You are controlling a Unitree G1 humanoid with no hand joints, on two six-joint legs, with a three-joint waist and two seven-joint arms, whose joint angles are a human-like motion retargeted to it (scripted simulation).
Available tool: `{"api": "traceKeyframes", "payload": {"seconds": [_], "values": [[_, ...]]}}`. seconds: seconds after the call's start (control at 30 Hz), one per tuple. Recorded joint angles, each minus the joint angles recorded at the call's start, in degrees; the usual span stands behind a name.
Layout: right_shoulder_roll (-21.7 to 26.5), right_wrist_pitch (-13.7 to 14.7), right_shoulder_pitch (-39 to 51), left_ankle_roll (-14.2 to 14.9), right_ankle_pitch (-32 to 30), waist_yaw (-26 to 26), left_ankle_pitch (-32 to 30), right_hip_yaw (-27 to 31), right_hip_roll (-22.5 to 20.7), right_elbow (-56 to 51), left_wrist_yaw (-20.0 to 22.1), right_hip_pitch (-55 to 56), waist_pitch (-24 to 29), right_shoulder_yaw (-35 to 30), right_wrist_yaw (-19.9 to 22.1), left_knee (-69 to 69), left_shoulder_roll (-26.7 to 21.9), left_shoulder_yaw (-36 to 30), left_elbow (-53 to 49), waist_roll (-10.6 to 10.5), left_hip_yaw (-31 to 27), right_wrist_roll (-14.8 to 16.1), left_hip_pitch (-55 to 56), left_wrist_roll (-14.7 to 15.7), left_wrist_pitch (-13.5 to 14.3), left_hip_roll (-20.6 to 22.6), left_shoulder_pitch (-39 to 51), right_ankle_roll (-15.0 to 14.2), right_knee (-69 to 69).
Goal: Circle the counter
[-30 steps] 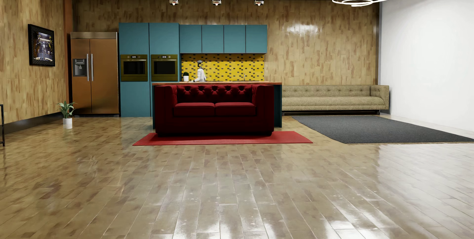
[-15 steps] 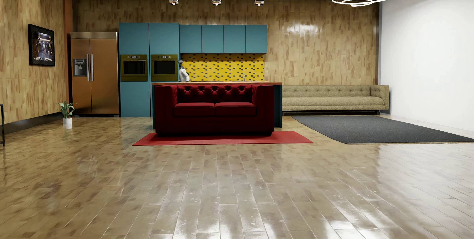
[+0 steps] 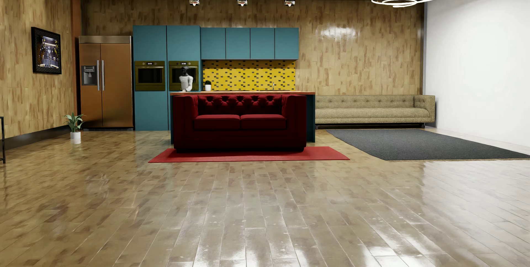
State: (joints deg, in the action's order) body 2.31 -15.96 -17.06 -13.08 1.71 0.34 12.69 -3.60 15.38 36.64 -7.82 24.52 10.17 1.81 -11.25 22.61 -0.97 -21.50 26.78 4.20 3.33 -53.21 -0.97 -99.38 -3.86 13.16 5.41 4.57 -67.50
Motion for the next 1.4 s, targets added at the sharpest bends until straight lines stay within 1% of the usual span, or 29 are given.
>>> {"api": "traceKeyframes", "payload": {"seconds": [0.03,0.1,0.17,0.2,0.23,0.3,0.33,0.4,0.43,0.47,0.5,0.53,0.57,0.67,0.7,0.77,0.8,0.87,0.97,1.0,1.03,1.1,1.17,1.2,1.23,1.3,1.33,1.37,1.4], "values": [[-0.1,0.6,-0.7,0.3,0.1,-0.5,1.3,-1.2,0.6,-1.2,3.8,1.4,0.0,0.0,0.5,-0.2,1.0,-0.3,-5.5,0.2,-3.4,0.4,-2.1,5.7,2.5,0.8,0.6,0.1,9.6],[0.3,1.2,-1.2,0.8,-2.3,-0.8,3.3,-1.7,-1.4,-2.3,5.7,1.4,0.0,-0.9,0.7,-1.9,2.7,1.3,-12.7,0.5,-8.4,0.7,-6.3,27.2,6.4,1.5,0.8,-2.4,36.4],[1.8,1.0,-0.2,1.2,-0.4,-0.5,4.5,0.3,-5.3,-2.1,3.9,0.8,0.1,-3.9,-0.8,-4.3,1.2,1.9,-17.5,0.6,-11.1,-2.3,-10.9,43.9,6.2,1.1,0.0,-9.5,58.4],[2.2,0.6,0.4,1.7,0.2,-0.2,4.7,-1.9,-6.4,-2.0,5.0,1.5,0.3,-4.7,-1.7,-4.4,-0.4,2.4,-19.2,0.7,-11.4,-3.7,-13.0,46.7,4.9,0.6,-1.1,-10.2,59.6],[1.7,0.0,0.8,2.2,-2.8,-0.1,4.8,-2.5,-7.5,-2.3,5.7,1.7,0.4,-3.8,-1.7,-4.2,-1.9,3.3,-19.2,0.6,-11.5,-3.4,-15.1,47.1,3.0,-0.2,-2.5,-6.3,57.3],[-0.5,-1.7,-0.1,2.1,-10.7,-0.6,1.1,-1.5,-8.5,-3.8,7.1,2.1,0.5,0.9,0.6,-0.1,-3.8,5.2,-13.1,-0.3,-11.2,-0.3,-18.8,42.7,-3.6,-2.1,-4.8,-4.5,46.9],[-1.9,-2.0,-1.5,2.5,-8.0,-0.9,-3.0,-3.0,-7.9,-4.8,6.9,2.0,0.7,3.7,2.1,4.4,-4.0,6.0,-6.1,-1.1,-10.6,1.9,-19.1,39.7,-8.0,-3.4,-5.2,-4.2,41.2],[-3.9,-2.6,-3.5,11.8,0.0,-1.9,-12.3,-6.9,-6.7,-4.6,4.2,0.1,1.1,7.9,4.3,23.6,-2.4,10.4,13.5,-2.9,-7.0,5.1,-12.3,36.5,-20.7,-7.3,-4.3,-3.9,33.4],[-4.5,-3.3,-3.2,17.3,2.5,-2.5,-17.8,-9.0,-6.5,-3.0,-0.1,-1.9,1.3,8.6,4.7,34.6,-3.9,12.0,24.9,-3.8,-4.0,5.3,-6.6,30.7,-23.9,-10.8,-3.6,-4.0,32.5],[-3.7,-4.1,-2.0,16.6,4.7,-2.7,-20.2,-10.7,-6.6,-1.0,-8.7,-4.0,1.4,8.5,3.9,43.3,-4.9,6.5,31.9,-4.8,-1.1,4.2,-0.6,22.8,-24.5,-15.0,-3.8,-3.9,32.5],[-2.1,-4.1,-0.6,14.0,6.6,-2.5,-17.1,-11.9,-6.8,0.8,-14.6,-6.4,1.4,7.3,2.4,49.1,-7.4,0.4,33.4,-5.8,1.5,1.9,4.9,15.5,-17.3,-18.3,-5.2,-3.9,33.0],[-0.5,-3.1,0.6,13.3,8.0,-1.9,-15.2,-12.8,-7.4,2.0,-14.2,-8.7,1.5,6.6,1.6,52.5,-10.0,-0.5,30.4,-6.6,3.9,-0.1,10.0,12.6,-9.4,-20.9,-8.0,-3.9,34.1],[-0.1,-2.6,1.5,13.2,9.0,-1.0,-15.1,-13.4,-8.2,2.0,-11.9,-11.2,1.4,6.0,1.6,53.4,-10.9,6.0,26.7,-7.4,5.4,-1.0,14.6,16.3,-6.2,-22.2,-11.9,-4.1,35.6],[0.6,-0.7,3.8,13.7,12.4,1.2,-13.0,-14.4,-10.5,2.2,-4.1,-18.3,1.0,6.3,2.3,40.9,-4.5,31.2,16.8,-8.6,7.4,-0.8,24.9,36.9,-10.9,-22.4,-24.1,-5.1,39.4],[1.0,-0.8,5.3,12.6,13.6,1.7,-12.7,-14.5,-11.1,2.3,0.2,-20.3,0.8,5.9,2.4,31.6,-2.0,35.2,14.2,-8.7,8.8,-0.8,26.4,41.2,-12.8,-23.0,-26.5,-5.6,40.3],[2.3,-1.5,9.7,12.7,15.3,2.3,-15.5,-14.2,-12.2,3.6,8.2,-23.9,0.4,4.2,2.1,4.6,2.0,37.1,11.7,-9.0,15.7,-1.7,24.6,43.5,-15.7,-24.6,-29.7,-6.6,42.7],[2.7,-1.7,12.2,12.9,16.0,2.6,-18.3,-13.8,-13.2,5.0,8.8,-25.7,0.3,2.6,1.8,-7.8,3.4,36.4,11.8,-9.0,18.2,-2.4,24.0,42.7,-17.7,-24.6,-30.5,-7.0,44.1],[3.2,-1.7,16.6,21.2,18.0,2.8,-12.3,-13.5,-14.9,7.5,4.0,-29.8,0.2,-0.4,1.4,-16.9,3.8,32.0,13.4,-8.8,16.9,-4.1,27.4,37.9,-18.5,-24.5,-30.7,-8.0,46.2],[2.6,0.5,16.6,10.2,19.7,3.3,-16.6,-13.9,-15.3,4.2,0.9,-37.6,0.2,-2.3,2.9,-7.3,1.2,24.2,13.8,-7.9,16.4,-3.9,30.0,24.3,-14.7,-26.5,-28.3,-10.0,48.7],[2.3,1.4,16.2,6.3,18.7,3.6,-18.1,-12.5,-14.9,2.8,3.2,-39.7,0.0,-3.1,2.6,-3.9,2.5,26.2,11.1,-7.5,20.6,-2.8,28.8,23.5,-14.9,-28.9,-28.8,-10.6,48.9],[2.2,2.3,15.3,3.0,16.6,4.1,-22.2,-11.0,-14.0,1.1,5.7,-41.6,-0.2,-3.8,2.2,-1.3,4.8,29.7,8.1,-6.8,22.9,-1.1,27.5,25.5,-15.9,-30.4,-29.3,-10.4,47.8],[2.6,2.2,10.7,3.0,10.3,4.7,-16.2,-10.0,-10.4,-3.4,8.1,-41.8,-0.2,-3.4,2.0,6.2,8.4,35.7,6.8,-4.4,23.5,1.9,26.2,34.7,-16.8,-29.4,-26.6,-8.6,40.0],[1.7,-0.3,5.0,3.4,0.1,4.5,-12.4,-12.5,-4.0,-6.3,3.3,-36.0,-0.1,-1.3,2.2,6.5,6.4,35.3,13.6,-1.8,23.5,2.7,22.9,37.4,-18.5,-24.7,-19.2,-4.7,23.6],[1.3,-1.0,2.5,3.7,-5.7,4.0,-11.6,-12.8,-1.0,-6.8,0.4,-32.0,-0.1,-0.8,1.1,4.7,3.6,31.4,18.5,-0.6,22.7,2.5,20.6,32.9,-19.1,-21.7,-14.7,-2.4,15.4],[0.8,-1.7,1.0,3.9,-7.8,3.4,-11.0,-9.9,-1.7,-6.1,-4.1,-27.1,0.0,-0.7,0.4,2.6,0.5,24.5,22.6,0.4,21.6,2.0,18.4,24.6,-17.4,-19.0,-9.8,-3.7,9.8],[0.9,-2.1,-1.2,4.4,3.2,2.7,-9.9,-5.5,-4.7,-4.5,-6.4,-18.7,-0.3,-0.5,-1.8,-1.2,-3.8,13.6,23.6,1.5,19.1,-0.2,14.3,9.4,-9.9,-14.9,-1.1,-4.6,7.4],[1.3,-2.2,-1.7,4.7,6.7,2.4,-9.5,-7.5,-2.7,-3.7,-4.5,-16.0,-0.6,0.0,-2.2,-3.2,-3.9,13.1,21.6,1.8,17.6,-0.5,12.3,6.9,-8.2,-13.1,1.9,-2.3,10.3],[1.5,-2.3,-2.3,5.0,8.4,2.0,-9.2,-10.5,-0.5,-3.0,-1.0,-14.3,-1.0,0.8,-2.0,-5.7,-2.7,15.4,18.7,2.3,16.1,-0.6,9.9,8.9,-7.7,-11.4,3.9,-1.6,15.9],[1.6,-2.5,-2.6,5.3,8.8,1.5,-9.1,-14.2,0.8,-2.5,2.5,-13.2,-1.2,1.3,-2.0,-8.2,-0.7,19.5,15.2,2.7,14.5,-0.7,7.6,14.9,-7.4,-10.0,5.3,0.2,23.7]]}}
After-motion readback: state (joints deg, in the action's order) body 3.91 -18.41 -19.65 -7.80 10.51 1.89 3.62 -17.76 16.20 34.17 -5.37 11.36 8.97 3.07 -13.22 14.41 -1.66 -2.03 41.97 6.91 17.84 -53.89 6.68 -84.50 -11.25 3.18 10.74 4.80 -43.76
